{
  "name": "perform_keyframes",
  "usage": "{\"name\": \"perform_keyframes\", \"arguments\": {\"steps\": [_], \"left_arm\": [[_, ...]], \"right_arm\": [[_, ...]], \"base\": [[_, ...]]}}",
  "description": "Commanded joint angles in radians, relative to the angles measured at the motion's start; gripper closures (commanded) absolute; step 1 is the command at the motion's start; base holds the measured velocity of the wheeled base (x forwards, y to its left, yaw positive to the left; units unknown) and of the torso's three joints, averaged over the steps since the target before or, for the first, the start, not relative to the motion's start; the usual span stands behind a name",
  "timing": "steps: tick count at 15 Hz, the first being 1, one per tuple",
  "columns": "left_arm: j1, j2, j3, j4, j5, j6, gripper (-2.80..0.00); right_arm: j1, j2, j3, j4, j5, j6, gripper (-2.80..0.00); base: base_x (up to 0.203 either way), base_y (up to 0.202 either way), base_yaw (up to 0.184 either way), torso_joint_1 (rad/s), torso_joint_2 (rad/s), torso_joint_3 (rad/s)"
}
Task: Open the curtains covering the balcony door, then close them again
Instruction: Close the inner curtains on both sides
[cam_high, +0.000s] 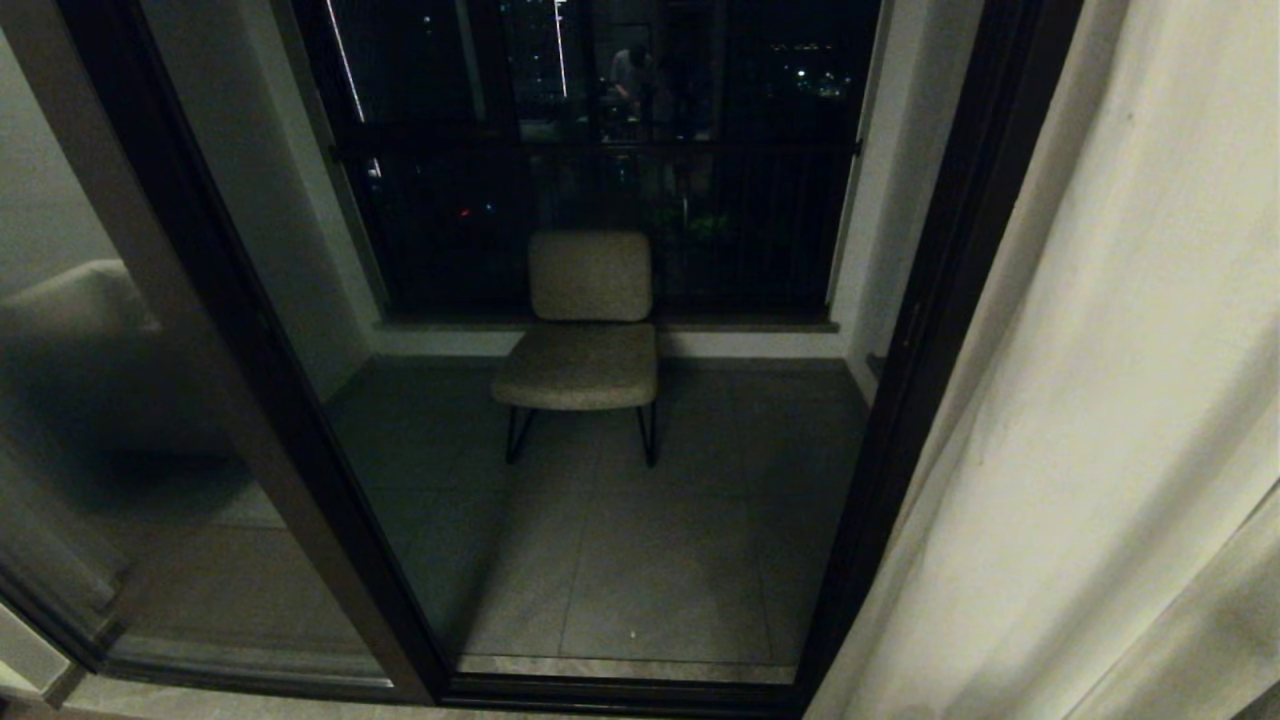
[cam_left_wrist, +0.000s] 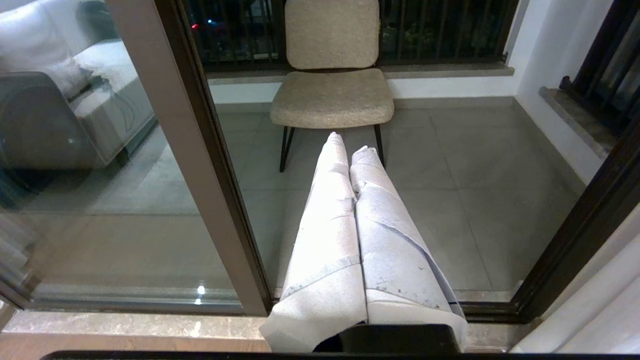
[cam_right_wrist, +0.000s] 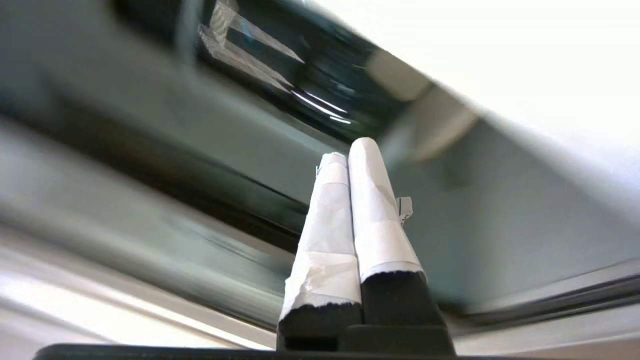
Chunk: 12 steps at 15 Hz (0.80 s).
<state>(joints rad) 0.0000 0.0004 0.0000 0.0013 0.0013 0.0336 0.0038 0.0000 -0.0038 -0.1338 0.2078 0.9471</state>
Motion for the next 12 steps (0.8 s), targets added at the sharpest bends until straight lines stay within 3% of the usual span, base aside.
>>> {"name": "perform_keyframes", "arguments": {"steps": [1,3,5,9,10,12], "left_arm": [[0.0,0.0,0.0,0.0,0.0,0.0,0.0],[0.0,0.0,0.0,0.0,0.0,0.0,0.0],[0.0,0.0,0.0,0.0,0.0,0.0,0.0],[0.0,0.0,0.0,0.0,0.0,0.0,0.0],[0.0,0.0,0.0,0.0,0.0,0.0,0.0],[0.0,0.0,0.0,0.0,0.0,0.0,0.0]], "right_arm": [[0.001,0.0,-0.005,0.003,0.042,-0.482,0.0],[0.001,0.0,-0.007,0.009,0.058,-0.752,0.0],[0.001,0.0,-0.008,0.017,0.053,-0.958,0.0],[0.001,0.0,0.001,0.046,-0.124,-1.382,0.0],[0.001,0.0,0.002,0.093,-0.143,-1.408,0.0],[0.001,0.001,0.002,0.102,-0.146,-1.31,0.0]], "base": [[0.0,0.0,0.0,0.0,0.0,0.0],[0.0,0.0,0.0,0.0,0.0,0.0],[0.0,0.0,0.0,0.0,0.0,0.0],[0.0,0.0,0.0,0.0,0.0,0.0],[0.0,0.0,0.0,0.0,0.0,0.0],[0.0,0.0,0.0,0.0,0.0,0.0]]}}
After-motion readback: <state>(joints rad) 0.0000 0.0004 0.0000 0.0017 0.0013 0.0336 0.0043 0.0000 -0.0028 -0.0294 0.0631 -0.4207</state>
